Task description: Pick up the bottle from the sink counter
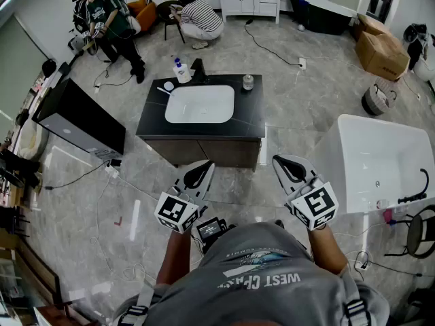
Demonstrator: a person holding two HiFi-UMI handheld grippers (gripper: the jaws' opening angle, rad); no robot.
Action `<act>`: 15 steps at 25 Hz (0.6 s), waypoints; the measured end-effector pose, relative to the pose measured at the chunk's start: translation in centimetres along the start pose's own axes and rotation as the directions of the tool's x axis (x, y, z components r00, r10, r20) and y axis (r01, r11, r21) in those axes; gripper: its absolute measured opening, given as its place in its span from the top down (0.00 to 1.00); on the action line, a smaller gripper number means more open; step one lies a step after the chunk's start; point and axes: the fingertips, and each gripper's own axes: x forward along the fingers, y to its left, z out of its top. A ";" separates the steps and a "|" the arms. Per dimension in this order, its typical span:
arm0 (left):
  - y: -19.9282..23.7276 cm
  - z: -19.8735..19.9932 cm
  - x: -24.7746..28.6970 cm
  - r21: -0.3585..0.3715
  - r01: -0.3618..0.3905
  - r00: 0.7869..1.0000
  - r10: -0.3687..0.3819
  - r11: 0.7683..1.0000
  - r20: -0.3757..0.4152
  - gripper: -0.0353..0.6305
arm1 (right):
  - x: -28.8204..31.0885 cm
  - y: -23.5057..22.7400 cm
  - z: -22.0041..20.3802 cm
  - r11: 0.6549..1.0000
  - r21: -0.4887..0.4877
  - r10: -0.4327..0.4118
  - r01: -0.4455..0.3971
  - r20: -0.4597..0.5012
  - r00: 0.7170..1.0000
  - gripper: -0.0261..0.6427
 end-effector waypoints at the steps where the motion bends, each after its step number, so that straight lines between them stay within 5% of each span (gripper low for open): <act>1: 0.1 0.0 -0.2 -0.001 0.000 1.000 0.000 1.000 0.000 0.94 | 0.1 0.2 0.0 1.000 0.003 -0.001 0.001 -0.001 1.000 0.96; 15: 1.2 -1.0 -0.4 -0.028 0.032 0.999 -0.032 0.999 -0.005 0.94 | 1.6 0.9 0.5 1.000 -0.005 -0.015 0.015 -0.028 0.999 0.96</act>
